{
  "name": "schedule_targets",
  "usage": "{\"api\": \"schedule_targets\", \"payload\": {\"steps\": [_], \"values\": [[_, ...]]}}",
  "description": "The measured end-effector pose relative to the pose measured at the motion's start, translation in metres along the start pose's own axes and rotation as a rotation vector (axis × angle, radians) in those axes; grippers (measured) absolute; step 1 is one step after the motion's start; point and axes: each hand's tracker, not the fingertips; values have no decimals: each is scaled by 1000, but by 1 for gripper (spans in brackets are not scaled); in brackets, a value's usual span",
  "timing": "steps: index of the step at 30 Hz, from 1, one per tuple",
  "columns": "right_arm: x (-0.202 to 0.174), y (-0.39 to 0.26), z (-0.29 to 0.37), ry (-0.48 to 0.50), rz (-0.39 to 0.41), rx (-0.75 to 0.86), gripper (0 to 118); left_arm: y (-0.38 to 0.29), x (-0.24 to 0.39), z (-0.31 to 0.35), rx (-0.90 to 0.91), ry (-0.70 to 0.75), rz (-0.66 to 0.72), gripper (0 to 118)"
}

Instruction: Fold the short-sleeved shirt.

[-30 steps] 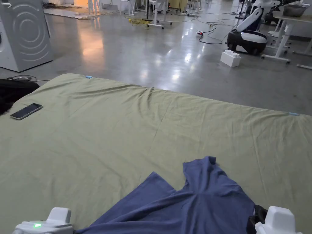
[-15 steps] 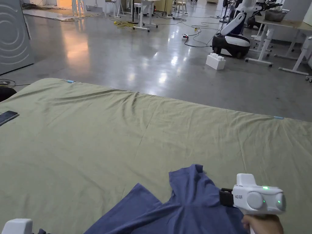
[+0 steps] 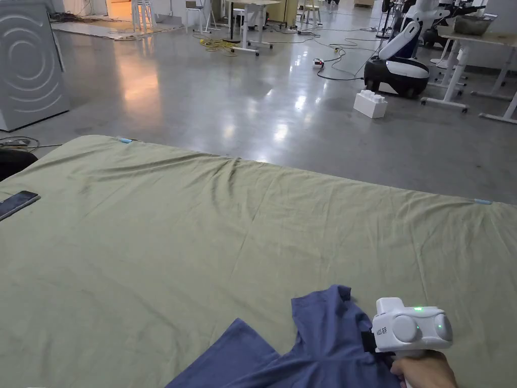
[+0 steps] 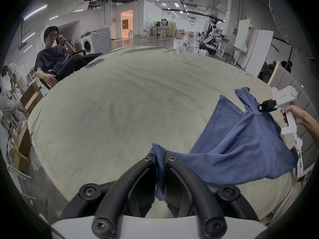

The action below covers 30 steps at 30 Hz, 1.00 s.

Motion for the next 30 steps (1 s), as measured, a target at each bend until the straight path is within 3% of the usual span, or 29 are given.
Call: {"api": "schedule_targets", "payload": {"steps": [1, 8, 17, 30], "values": [[-2, 0, 2, -1, 12, 5, 4, 0, 0, 0, 0, 0, -2, 9], [7, -8, 56, -50, 21, 185, 4, 4, 5, 6, 22, -7, -5, 9], [44, -11, 179, -142, -38, 451, 4, 32, 17, 27, 127, -61, -28, 9], [107, 14, 369, -310, -119, 793, 4, 197, 71, 84, 438, -190, -78, 9]]}}
